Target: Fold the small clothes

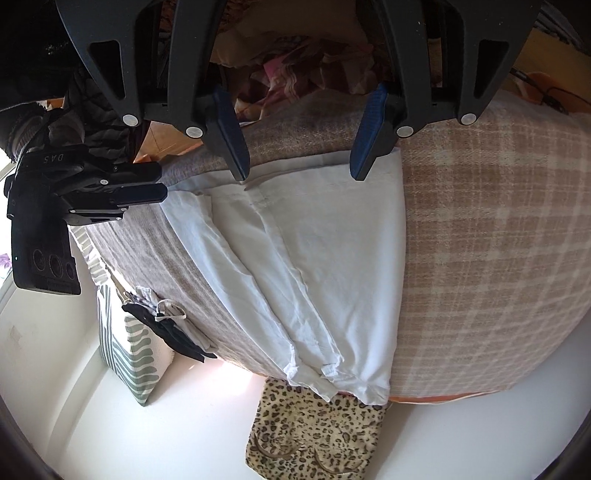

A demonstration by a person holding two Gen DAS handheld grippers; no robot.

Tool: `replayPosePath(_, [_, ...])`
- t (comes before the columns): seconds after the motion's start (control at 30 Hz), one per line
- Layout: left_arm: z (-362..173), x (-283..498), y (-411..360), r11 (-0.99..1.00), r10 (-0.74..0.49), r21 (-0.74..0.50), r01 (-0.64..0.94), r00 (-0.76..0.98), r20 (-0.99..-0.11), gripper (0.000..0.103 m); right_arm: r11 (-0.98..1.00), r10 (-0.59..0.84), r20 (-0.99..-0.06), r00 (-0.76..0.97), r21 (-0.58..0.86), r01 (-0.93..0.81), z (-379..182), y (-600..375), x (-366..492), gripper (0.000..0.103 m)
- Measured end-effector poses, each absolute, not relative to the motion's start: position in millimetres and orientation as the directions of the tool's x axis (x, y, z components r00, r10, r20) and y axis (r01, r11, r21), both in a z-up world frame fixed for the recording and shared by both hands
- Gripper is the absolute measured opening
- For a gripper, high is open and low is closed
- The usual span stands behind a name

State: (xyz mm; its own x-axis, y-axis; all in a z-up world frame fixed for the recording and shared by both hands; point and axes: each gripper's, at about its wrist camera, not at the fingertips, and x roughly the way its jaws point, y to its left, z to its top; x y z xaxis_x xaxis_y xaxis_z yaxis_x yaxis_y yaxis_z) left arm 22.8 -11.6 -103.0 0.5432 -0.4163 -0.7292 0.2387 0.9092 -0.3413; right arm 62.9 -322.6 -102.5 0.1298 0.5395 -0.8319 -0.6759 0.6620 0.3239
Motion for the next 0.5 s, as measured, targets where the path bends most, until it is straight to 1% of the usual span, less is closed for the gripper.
replayPosePath(0.1, [-100.1,23.9,-4.4,0.911,-0.411,-0.346,0.224,0.556,-0.723,0.055,0.638,0.511,-0.85,0.128,0.275,-0.719,-107.4,-301.4,57.2,0.031])
replayPosePath(0.2, [-97.2,22.7,0.7,0.914,-0.404,-0.344,0.216,0.567,-0.718,0.055,0.648,0.462,-0.873,0.154,0.214,-0.731,-116.0,-286.9,60.2,0.026])
replayPosePath(0.23, [-96.4,22.1,2.1,0.916,-0.4,-0.339,0.216,0.571,-0.718,0.055,0.652,0.446,-0.88,0.162,0.195,-0.733,-118.6,-284.6,61.5,0.023])
replayPosePath(0.3, [-96.0,21.3,4.8,0.92,-0.391,-0.331,0.212,0.575,-0.718,0.055,0.651,0.438,-0.882,0.174,0.177,-0.738,-121.7,-280.8,59.8,0.012])
replayPosePath(0.33, [-96.3,21.5,6.3,0.921,-0.388,-0.331,0.207,0.577,-0.719,0.055,0.646,0.431,-0.885,0.176,0.167,-0.745,-122.1,-279.3,59.5,0.001])
replayPosePath(0.37, [-96.6,22.2,7.9,0.921,-0.387,-0.334,0.202,0.577,-0.719,0.055,0.641,0.43,-0.886,0.174,0.164,-0.749,-122.0,-278.1,58.9,0.0])
replayPosePath(0.43, [-96.9,23.0,11.7,0.923,-0.38,-0.335,0.189,0.581,-0.72,0.055,0.621,0.467,-0.873,0.137,0.214,-0.754,-118.8,-282.0,55.4,0.0])
replayPosePath(0.5, [-96.8,24.2,16.9,0.925,-0.372,-0.339,0.17,0.585,-0.721,0.055,0.579,0.511,-0.859,0.039,0.311,-0.754,-119.0,-284.0,47.4,0.0])
